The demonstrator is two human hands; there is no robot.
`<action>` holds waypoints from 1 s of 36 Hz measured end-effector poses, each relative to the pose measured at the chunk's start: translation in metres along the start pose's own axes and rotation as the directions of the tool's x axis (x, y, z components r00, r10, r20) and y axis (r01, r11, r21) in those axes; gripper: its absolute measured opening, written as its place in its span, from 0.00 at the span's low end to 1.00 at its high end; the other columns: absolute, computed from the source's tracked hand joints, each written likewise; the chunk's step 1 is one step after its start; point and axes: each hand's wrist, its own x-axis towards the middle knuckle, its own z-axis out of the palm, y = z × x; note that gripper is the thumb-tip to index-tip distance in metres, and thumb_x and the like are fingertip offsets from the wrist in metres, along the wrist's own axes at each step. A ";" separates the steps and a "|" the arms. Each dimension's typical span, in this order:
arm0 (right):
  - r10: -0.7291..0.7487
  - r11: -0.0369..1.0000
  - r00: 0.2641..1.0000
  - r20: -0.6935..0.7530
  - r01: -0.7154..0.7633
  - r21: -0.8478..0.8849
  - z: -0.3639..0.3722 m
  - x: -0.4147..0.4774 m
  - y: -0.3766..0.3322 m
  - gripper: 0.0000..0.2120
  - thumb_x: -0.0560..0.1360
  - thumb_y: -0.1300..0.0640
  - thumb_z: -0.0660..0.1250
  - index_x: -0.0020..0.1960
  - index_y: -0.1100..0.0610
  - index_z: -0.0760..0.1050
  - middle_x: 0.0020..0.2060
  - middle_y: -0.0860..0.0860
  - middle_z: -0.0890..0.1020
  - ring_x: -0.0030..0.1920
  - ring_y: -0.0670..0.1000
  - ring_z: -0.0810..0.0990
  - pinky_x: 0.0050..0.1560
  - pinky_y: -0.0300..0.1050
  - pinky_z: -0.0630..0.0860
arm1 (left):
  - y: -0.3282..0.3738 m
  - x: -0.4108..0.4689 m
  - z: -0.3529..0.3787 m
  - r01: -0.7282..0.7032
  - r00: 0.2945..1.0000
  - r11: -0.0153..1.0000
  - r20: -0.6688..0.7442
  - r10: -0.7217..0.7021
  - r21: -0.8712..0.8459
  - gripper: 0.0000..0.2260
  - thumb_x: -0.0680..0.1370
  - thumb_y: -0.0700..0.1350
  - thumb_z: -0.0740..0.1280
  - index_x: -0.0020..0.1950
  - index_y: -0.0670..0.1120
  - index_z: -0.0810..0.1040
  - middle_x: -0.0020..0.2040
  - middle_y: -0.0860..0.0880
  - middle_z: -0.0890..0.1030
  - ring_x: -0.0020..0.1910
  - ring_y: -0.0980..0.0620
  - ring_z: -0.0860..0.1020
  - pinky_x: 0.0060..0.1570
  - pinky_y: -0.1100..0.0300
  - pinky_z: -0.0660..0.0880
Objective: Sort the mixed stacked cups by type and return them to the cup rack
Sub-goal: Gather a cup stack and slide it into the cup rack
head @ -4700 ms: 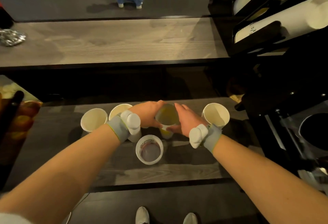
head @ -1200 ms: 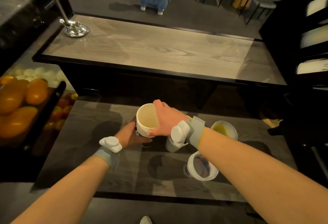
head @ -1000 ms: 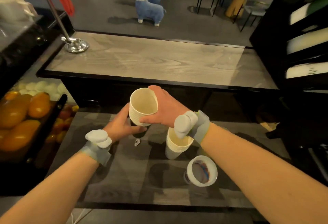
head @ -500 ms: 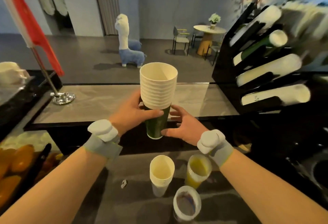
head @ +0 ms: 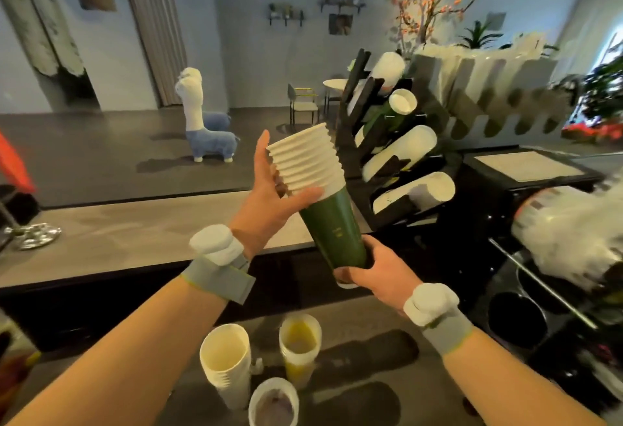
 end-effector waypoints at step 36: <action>-0.437 0.899 0.547 -0.714 0.268 -0.346 -0.291 0.035 -0.174 0.28 0.73 0.38 0.68 0.65 0.53 0.65 0.54 0.49 0.74 0.51 0.51 0.76 0.42 0.38 0.72 | 0.043 0.220 0.153 -0.123 0.969 0.696 -0.067 0.239 0.708 0.24 0.73 0.56 0.74 0.61 0.43 0.75 0.55 0.45 0.80 0.54 0.46 0.79 0.56 0.52 0.77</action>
